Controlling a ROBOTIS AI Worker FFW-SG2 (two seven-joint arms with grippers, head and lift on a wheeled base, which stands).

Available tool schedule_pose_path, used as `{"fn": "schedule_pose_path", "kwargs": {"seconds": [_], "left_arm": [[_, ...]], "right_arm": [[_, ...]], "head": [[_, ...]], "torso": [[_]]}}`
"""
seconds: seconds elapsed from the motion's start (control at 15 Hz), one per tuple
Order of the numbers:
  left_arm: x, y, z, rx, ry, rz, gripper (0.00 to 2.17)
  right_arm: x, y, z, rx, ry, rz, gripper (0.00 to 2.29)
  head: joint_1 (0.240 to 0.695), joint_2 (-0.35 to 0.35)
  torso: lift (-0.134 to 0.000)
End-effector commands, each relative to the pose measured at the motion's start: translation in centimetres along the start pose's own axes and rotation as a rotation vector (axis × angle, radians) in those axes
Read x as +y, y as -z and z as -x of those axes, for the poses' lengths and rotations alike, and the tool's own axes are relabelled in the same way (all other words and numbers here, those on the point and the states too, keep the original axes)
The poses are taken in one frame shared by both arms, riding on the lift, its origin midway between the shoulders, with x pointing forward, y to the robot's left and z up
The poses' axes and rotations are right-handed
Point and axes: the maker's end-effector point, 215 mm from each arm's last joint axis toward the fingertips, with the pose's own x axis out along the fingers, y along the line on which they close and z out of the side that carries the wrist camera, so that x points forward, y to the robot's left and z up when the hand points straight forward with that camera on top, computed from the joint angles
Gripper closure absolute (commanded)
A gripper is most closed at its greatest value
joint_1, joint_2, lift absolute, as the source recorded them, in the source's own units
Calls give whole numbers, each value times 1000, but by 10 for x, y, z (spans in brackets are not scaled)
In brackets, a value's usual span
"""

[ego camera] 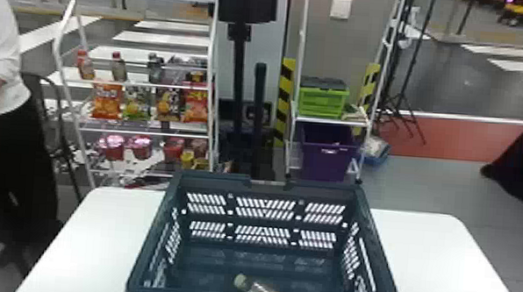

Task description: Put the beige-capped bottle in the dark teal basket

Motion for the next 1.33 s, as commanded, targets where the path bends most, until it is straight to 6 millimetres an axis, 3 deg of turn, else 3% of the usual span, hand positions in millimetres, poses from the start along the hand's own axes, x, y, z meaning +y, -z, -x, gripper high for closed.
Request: {"fn": "schedule_pose_path", "kwargs": {"seconds": [0.0,1.27], "left_arm": [[0,0,0,0,-1,0,140],[-4,-1,6,4,6,-2,140]], "right_arm": [[-4,11,9,19,4,0,83],[-13,20,23,28,8,3,83]], "head": [[499,0],[499,0]], "torso": [[0],[0]]}}
